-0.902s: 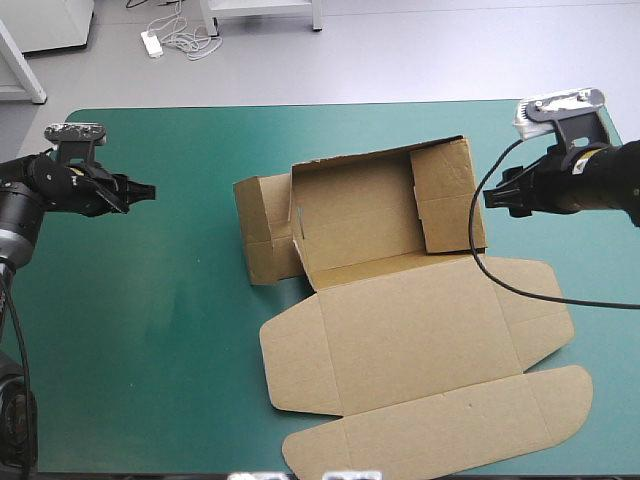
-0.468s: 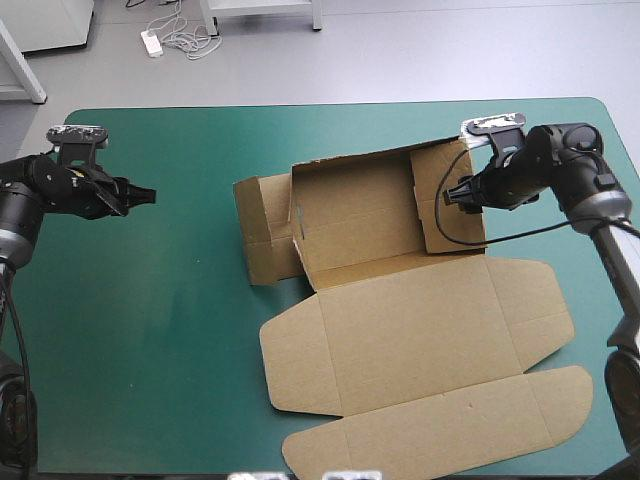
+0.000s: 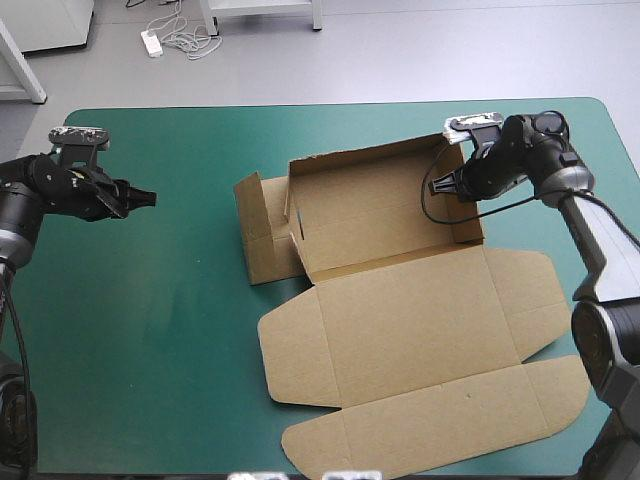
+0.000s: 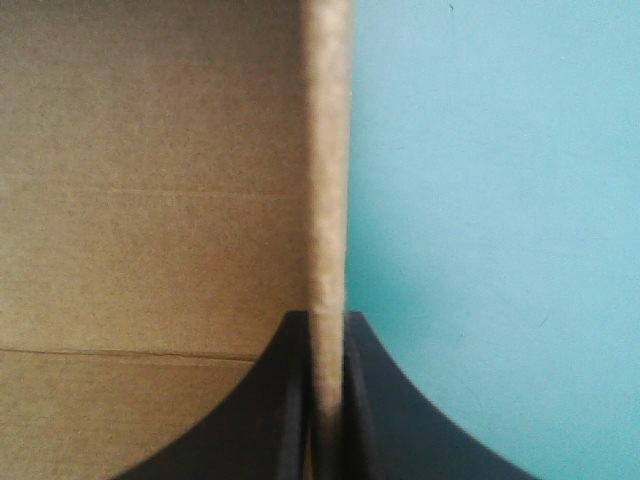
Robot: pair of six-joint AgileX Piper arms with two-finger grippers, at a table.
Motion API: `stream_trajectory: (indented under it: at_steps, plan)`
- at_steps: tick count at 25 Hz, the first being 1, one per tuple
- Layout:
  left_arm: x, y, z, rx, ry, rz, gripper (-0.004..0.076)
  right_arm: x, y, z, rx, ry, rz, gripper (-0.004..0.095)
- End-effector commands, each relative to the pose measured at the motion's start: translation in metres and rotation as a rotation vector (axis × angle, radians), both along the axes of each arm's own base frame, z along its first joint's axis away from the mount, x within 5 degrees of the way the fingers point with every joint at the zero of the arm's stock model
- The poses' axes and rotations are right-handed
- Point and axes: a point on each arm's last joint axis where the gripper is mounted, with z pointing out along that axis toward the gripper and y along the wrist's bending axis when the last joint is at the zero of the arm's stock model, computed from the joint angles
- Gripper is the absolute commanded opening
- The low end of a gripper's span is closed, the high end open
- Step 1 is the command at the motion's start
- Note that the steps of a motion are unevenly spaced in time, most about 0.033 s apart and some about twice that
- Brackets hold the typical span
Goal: Fold the box
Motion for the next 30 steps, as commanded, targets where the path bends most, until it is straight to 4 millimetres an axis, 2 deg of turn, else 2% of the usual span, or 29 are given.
stream_trajectory:
  at_steps: [1,3,7,14,17,19,20,22,23,26,28,29,30]
  plan:
    - [-0.006,-0.003,0.025,0.000,-0.105,0.003,0.0280,0.002,0.000,0.038,0.025,-0.025,-0.025,0.0003]
    - [-0.006,-0.003,0.025,0.002,-0.105,0.000,0.0280,0.009,0.001,0.036,0.026,0.044,-0.040,0.0003]
    - [-0.007,-0.003,0.024,0.007,-0.092,-0.006,0.0280,0.027,0.011,0.042,0.137,0.013,-0.074,0.0003]
    - [-0.009,-0.003,0.023,0.010,-0.070,-0.014,0.0280,0.052,0.000,0.007,0.153,0.087,-0.156,0.0014]
    - [-0.009,-0.003,0.022,0.008,-0.070,-0.014,0.0280,0.054,-0.003,0.003,0.127,0.087,-0.141,0.0117]
    - [-0.009,-0.003,0.022,0.006,-0.070,-0.014,0.0280,0.054,-0.003,0.004,0.121,0.080,-0.121,0.0293]
    - [-0.008,-0.003,0.023,0.007,-0.073,-0.014,0.0280,0.054,-0.002,0.009,0.134,0.068,-0.118,0.0523]
    - [-0.008,-0.003,0.023,0.004,-0.074,-0.014,0.0280,0.055,-0.001,0.021,0.144,0.025,-0.106,0.0751]
    - [-0.008,-0.003,0.023,0.004,-0.074,-0.014,0.0280,0.054,-0.001,0.029,0.150,0.003,-0.108,0.0778]
    - [-0.009,-0.004,0.022,0.002,-0.062,-0.016,0.0279,0.041,-0.002,0.073,0.171,-0.119,-0.101,0.0761]
    - [-0.009,-0.004,0.022,0.000,-0.059,-0.017,0.0279,0.020,0.001,0.104,0.158,-0.196,-0.074,0.0738]
    - [-0.010,-0.004,0.022,0.000,-0.057,-0.017,0.0279,0.004,0.007,0.124,0.110,-0.254,-0.046,0.0726]
    - [-0.010,-0.004,0.022,-0.001,-0.056,-0.017,0.0279,-0.003,0.009,0.130,0.066,-0.275,-0.042,0.0719]
